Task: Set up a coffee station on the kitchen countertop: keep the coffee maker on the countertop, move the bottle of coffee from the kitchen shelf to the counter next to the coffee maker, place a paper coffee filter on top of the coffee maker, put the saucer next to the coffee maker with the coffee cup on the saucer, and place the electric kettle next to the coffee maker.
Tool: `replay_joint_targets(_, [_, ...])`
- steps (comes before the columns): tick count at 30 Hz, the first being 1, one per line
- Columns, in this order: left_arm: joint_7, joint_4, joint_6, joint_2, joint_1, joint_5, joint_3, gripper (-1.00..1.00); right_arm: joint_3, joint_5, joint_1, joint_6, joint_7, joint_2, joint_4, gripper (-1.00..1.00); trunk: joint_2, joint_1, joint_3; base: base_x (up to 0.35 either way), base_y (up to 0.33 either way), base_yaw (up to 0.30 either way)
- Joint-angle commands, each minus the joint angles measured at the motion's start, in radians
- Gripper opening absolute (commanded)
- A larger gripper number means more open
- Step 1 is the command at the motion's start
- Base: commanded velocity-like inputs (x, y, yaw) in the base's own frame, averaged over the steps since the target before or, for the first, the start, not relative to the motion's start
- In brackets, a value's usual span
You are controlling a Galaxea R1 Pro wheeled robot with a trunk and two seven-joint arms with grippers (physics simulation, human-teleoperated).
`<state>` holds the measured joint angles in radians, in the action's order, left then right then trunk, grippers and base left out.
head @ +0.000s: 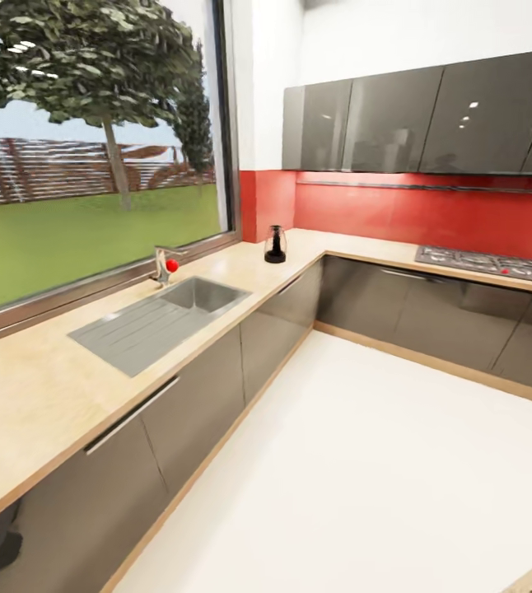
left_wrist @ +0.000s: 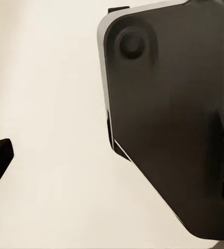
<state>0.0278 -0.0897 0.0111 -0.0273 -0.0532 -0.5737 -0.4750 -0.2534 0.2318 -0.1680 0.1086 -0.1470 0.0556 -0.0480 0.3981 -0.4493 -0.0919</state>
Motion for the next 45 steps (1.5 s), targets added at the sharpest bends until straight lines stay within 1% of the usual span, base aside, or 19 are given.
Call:
replay_joint_targets(1, [0.003, -0.001, 0.001, 0.000, -0.001, -0.008, -0.009, 1.00, -0.009, 0.009, -0.001, 0.003, -0.003, 0.000, 0.000, 1.00, 0.002, -0.001, -0.002, 0.162, 0.000, -0.287])
replay_joint_targets(6, [0.003, -0.001, 0.001, 0.000, -0.001, -0.008, -0.011, 1.00, -0.010, 0.009, -0.001, 0.003, -0.003, 0.000, -0.001, 1.00, 0.002, -0.001, -0.002, 0.222, 0.000, -0.287])
replay_joint_targets(10, [0.003, -0.002, 0.001, 0.006, -0.001, -0.008, -0.013, 1.00, -0.010, 0.009, -0.001, 0.003, -0.003, 0.000, -0.001, 1.00, 0.002, -0.001, -0.002, 0.268, 0.000, -0.287])
replay_joint_targets(13, [0.003, -0.003, 0.015, 0.008, -0.001, -0.008, -0.013, 1.00, -0.010, 0.008, -0.001, 0.003, -0.003, 0.000, -0.002, 1.00, 0.002, -0.001, -0.002, 0.318, -0.017, -0.287])
replay_joint_targets(17, [0.003, -0.002, 0.034, 0.009, -0.001, -0.008, -0.013, 1.00, -0.010, 0.008, -0.001, 0.003, -0.003, 0.000, -0.001, 1.00, 0.002, -0.001, -0.002, 0.301, -0.146, -0.287])
replay_joint_targets(24, [0.003, -0.002, 0.038, 0.009, -0.001, -0.008, -0.013, 1.00, -0.010, 0.008, -0.001, 0.003, -0.003, 0.000, -0.001, 1.00, 0.002, -0.001, -0.002, 0.287, -0.202, -0.273])
replay_joint_targets(45, [0.002, -0.004, 0.040, 0.006, -0.001, -0.007, -0.013, 1.00, -0.007, 0.010, -0.001, 0.003, -0.003, -0.002, -0.009, 1.00, 0.002, -0.001, -0.002, 0.291, -0.192, -0.017])
